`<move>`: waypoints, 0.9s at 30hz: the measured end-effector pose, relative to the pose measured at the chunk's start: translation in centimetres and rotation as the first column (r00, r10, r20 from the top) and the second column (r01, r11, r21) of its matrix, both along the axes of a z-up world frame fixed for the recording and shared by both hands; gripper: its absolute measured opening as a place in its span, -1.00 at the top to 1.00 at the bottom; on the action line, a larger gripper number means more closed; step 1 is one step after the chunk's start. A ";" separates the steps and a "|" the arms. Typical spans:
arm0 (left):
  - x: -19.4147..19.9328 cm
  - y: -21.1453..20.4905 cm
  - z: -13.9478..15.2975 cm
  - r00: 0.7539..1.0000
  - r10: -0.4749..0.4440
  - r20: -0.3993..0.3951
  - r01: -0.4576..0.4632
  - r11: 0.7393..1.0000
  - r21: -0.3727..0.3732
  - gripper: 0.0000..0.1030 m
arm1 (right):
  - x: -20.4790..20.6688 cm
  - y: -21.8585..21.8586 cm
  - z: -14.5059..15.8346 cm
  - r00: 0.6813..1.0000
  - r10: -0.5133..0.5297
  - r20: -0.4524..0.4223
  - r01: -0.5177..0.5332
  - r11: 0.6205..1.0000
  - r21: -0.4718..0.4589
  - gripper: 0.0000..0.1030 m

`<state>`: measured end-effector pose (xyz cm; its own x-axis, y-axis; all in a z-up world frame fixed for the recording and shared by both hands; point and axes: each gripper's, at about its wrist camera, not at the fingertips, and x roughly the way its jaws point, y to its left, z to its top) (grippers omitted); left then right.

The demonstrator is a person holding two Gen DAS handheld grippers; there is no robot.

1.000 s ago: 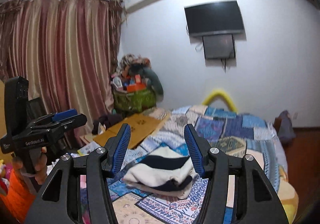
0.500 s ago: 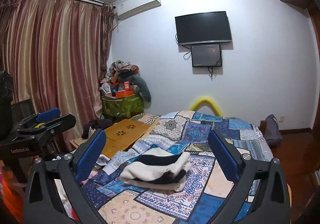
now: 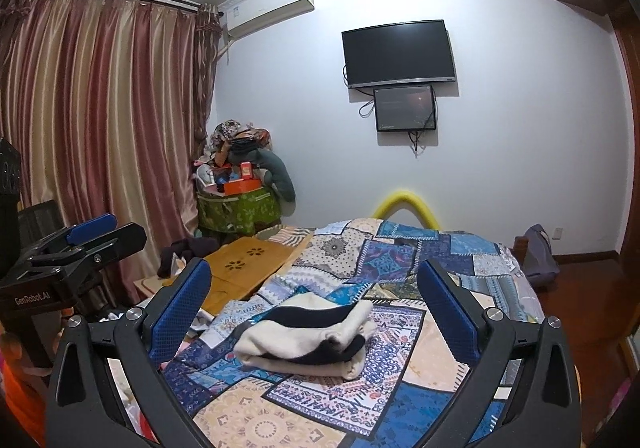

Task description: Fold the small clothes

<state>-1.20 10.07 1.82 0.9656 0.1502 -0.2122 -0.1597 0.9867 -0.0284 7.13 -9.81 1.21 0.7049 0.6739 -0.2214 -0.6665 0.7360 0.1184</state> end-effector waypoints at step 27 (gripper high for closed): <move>0.9 0.4 -0.7 0.999 -0.019 -0.030 0.018 1.000 -0.023 -0.99 | 0.1 -0.3 0.2 1.000 -0.016 -0.026 0.016 1.000 -0.007 -0.99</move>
<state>-0.30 10.48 1.10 0.9614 0.1270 -0.2442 -0.1424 0.9887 -0.0462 7.23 -10.08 1.37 0.7093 0.6612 -0.2444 -0.6515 0.7473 0.1309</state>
